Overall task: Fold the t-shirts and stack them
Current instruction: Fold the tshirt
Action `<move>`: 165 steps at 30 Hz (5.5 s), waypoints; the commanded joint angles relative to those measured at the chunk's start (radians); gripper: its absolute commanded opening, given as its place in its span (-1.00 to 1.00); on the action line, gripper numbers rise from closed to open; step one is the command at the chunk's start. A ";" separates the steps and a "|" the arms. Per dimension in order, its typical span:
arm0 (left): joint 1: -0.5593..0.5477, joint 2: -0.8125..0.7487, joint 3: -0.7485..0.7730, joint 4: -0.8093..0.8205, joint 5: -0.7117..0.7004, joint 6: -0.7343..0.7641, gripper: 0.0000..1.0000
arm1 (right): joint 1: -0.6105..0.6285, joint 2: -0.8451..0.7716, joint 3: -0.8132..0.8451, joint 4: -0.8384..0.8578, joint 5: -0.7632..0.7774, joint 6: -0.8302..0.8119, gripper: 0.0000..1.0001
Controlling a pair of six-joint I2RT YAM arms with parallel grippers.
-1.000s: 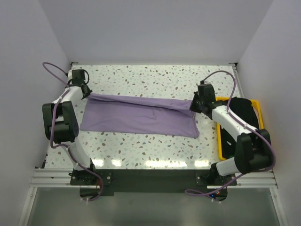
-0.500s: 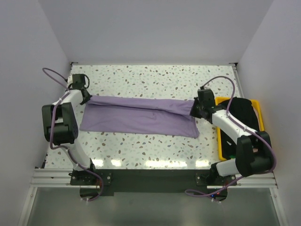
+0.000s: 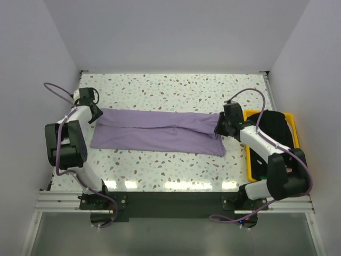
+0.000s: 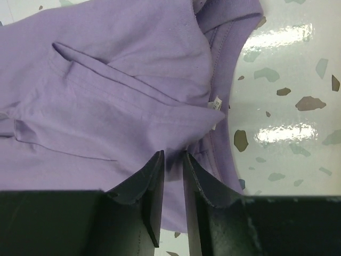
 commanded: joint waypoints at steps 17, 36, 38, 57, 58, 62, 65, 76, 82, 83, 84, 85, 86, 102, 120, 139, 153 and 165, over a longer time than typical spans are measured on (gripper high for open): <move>-0.163 -0.086 0.028 0.068 0.245 0.023 -0.09 | 0.113 0.273 0.422 -0.095 0.021 -0.101 -0.06; -0.235 -0.352 -0.140 0.042 0.466 0.083 -0.08 | 0.256 0.592 0.619 -0.132 0.165 -0.160 -0.13; -0.235 -0.359 -0.147 0.048 0.474 0.083 -0.07 | 0.262 0.592 0.609 -0.119 0.156 -0.157 -0.23; -0.235 -0.370 -0.208 0.085 0.504 0.077 -0.08 | 0.314 0.359 0.411 -0.052 0.090 -0.057 -0.94; -0.235 -0.370 -0.209 0.085 0.506 0.077 -0.08 | 0.321 0.347 0.407 -0.049 0.084 -0.048 -0.94; -0.235 -0.369 -0.208 0.083 0.506 0.080 -0.08 | 0.356 0.329 0.382 -0.043 0.086 -0.028 -0.94; -0.235 -0.366 -0.208 0.082 0.509 0.081 -0.08 | 0.385 0.313 0.349 -0.027 0.098 -0.002 -0.94; -0.237 -0.353 -0.208 0.085 0.529 0.080 -0.08 | 0.537 0.253 0.198 0.097 0.241 0.116 -0.96; -0.240 -0.349 -0.209 0.085 0.537 0.080 -0.08 | 0.589 0.226 0.129 0.204 0.274 0.147 -0.83; -0.243 -0.346 -0.209 0.085 0.537 0.080 -0.08 | 0.589 0.227 0.126 0.212 0.273 0.147 -0.76; -0.243 -0.346 -0.211 0.087 0.538 0.080 -0.08 | 0.589 0.227 0.131 0.207 0.273 0.146 -0.69; -0.244 -0.346 -0.211 0.087 0.540 0.081 -0.08 | 0.589 0.226 0.137 0.198 0.276 0.140 -0.59; -0.244 -0.346 -0.209 0.087 0.543 0.083 -0.08 | 0.589 0.220 0.149 0.188 0.282 0.136 -0.52; -0.525 -0.286 -0.174 0.094 0.552 0.069 -0.03 | 0.286 0.075 0.180 -0.164 0.325 -0.004 0.01; -0.930 0.016 0.114 0.048 0.402 0.084 0.00 | 0.215 0.238 0.232 -0.144 0.294 -0.029 0.01; -0.993 0.081 0.154 -0.012 0.258 0.094 -0.38 | 0.213 0.106 0.126 -0.132 0.231 0.005 -0.88; -0.993 0.075 0.157 -0.030 0.227 0.094 -0.81 | 0.213 -0.062 0.010 -0.136 0.179 0.026 -0.98; -0.993 0.049 0.148 -0.052 0.239 0.109 -0.93 | 0.213 -0.173 -0.124 -0.132 0.132 0.070 -0.98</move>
